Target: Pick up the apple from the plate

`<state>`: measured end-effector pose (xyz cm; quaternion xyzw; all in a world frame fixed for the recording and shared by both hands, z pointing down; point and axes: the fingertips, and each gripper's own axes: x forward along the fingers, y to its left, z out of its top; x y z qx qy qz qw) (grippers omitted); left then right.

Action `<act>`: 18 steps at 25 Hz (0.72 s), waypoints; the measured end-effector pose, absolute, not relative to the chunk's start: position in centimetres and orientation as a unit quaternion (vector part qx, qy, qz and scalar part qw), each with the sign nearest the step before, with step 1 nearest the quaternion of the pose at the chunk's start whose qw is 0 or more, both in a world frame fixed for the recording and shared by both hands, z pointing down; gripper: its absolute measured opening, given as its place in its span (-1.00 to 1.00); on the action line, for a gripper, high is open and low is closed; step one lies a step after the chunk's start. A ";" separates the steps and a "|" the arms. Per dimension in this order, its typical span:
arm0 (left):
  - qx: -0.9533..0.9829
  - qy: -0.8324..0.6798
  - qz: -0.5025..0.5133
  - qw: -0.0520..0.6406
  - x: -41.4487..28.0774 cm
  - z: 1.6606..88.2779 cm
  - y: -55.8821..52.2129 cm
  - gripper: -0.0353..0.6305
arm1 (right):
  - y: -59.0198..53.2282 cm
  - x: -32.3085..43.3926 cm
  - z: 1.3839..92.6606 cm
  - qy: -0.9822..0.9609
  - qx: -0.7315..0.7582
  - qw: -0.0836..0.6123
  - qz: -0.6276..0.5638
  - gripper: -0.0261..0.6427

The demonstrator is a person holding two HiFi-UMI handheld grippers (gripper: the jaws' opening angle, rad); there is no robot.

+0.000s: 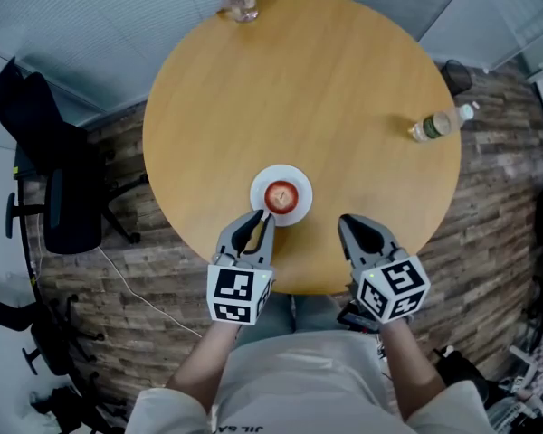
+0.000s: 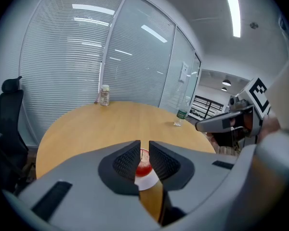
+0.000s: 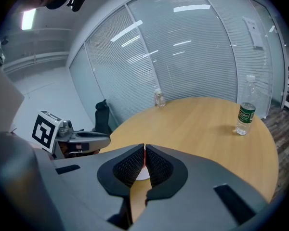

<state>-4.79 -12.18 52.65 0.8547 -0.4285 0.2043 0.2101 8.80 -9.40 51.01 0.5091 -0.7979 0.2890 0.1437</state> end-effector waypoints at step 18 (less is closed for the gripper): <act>0.854 -0.386 0.276 0.214 -2.5 60.2 -13.4 0.12 | -9.6 8.4 53.6 -0.791 0.498 0.151 0.321 -0.83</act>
